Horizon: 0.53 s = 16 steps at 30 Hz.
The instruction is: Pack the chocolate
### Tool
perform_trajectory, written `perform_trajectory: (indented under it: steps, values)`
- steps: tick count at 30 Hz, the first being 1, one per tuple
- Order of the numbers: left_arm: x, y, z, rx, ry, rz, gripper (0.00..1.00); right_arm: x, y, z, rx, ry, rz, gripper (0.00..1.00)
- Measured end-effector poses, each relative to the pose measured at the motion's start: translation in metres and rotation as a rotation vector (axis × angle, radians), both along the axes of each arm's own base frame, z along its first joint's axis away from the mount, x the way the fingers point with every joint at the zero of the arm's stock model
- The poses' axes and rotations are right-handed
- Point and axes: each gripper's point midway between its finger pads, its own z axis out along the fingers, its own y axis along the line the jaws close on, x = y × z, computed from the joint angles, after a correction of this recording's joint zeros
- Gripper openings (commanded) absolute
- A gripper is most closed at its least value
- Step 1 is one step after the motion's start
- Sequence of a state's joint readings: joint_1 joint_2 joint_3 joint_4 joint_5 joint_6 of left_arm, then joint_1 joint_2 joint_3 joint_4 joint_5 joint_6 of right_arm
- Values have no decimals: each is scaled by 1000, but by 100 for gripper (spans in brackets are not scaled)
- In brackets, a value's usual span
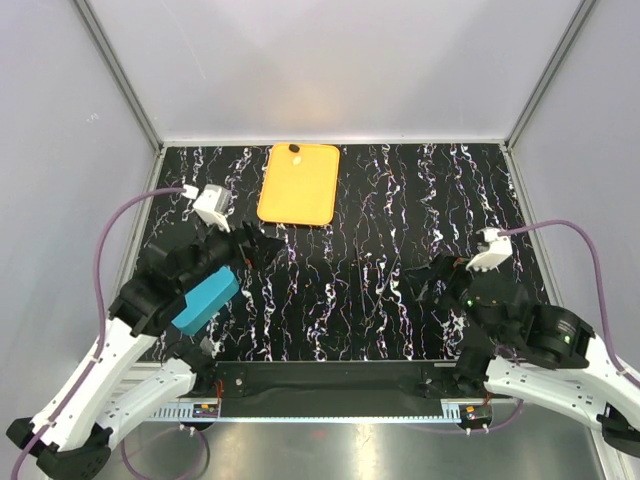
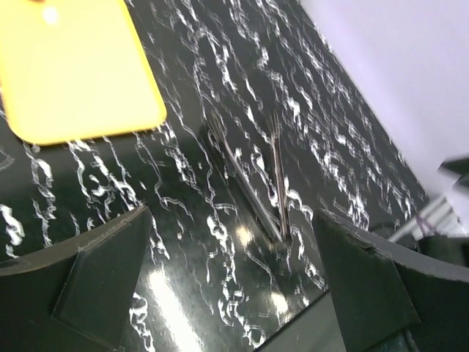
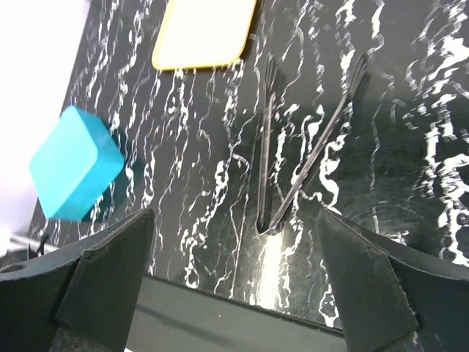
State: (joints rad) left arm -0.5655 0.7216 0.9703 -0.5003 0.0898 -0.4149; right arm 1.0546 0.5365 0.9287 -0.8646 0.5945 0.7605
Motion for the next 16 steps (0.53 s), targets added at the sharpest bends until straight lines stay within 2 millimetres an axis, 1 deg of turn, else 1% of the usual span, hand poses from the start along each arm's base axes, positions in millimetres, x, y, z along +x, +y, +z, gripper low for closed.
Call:
perform_trajectory:
  steps: [4,7,10,16]
  values:
    - [-9,-2,-39,15,42,-38,99,-2,-16,7,27,-34,-32,100]
    - [-13,-1,-57,27,57,-45,99,-3,-24,13,51,-56,-48,100]
    - [-14,0,-59,31,45,-48,99,-2,-27,13,48,-64,-62,100]
    - [-12,-1,-44,6,-16,-52,99,2,-27,4,-18,-45,-80,100]
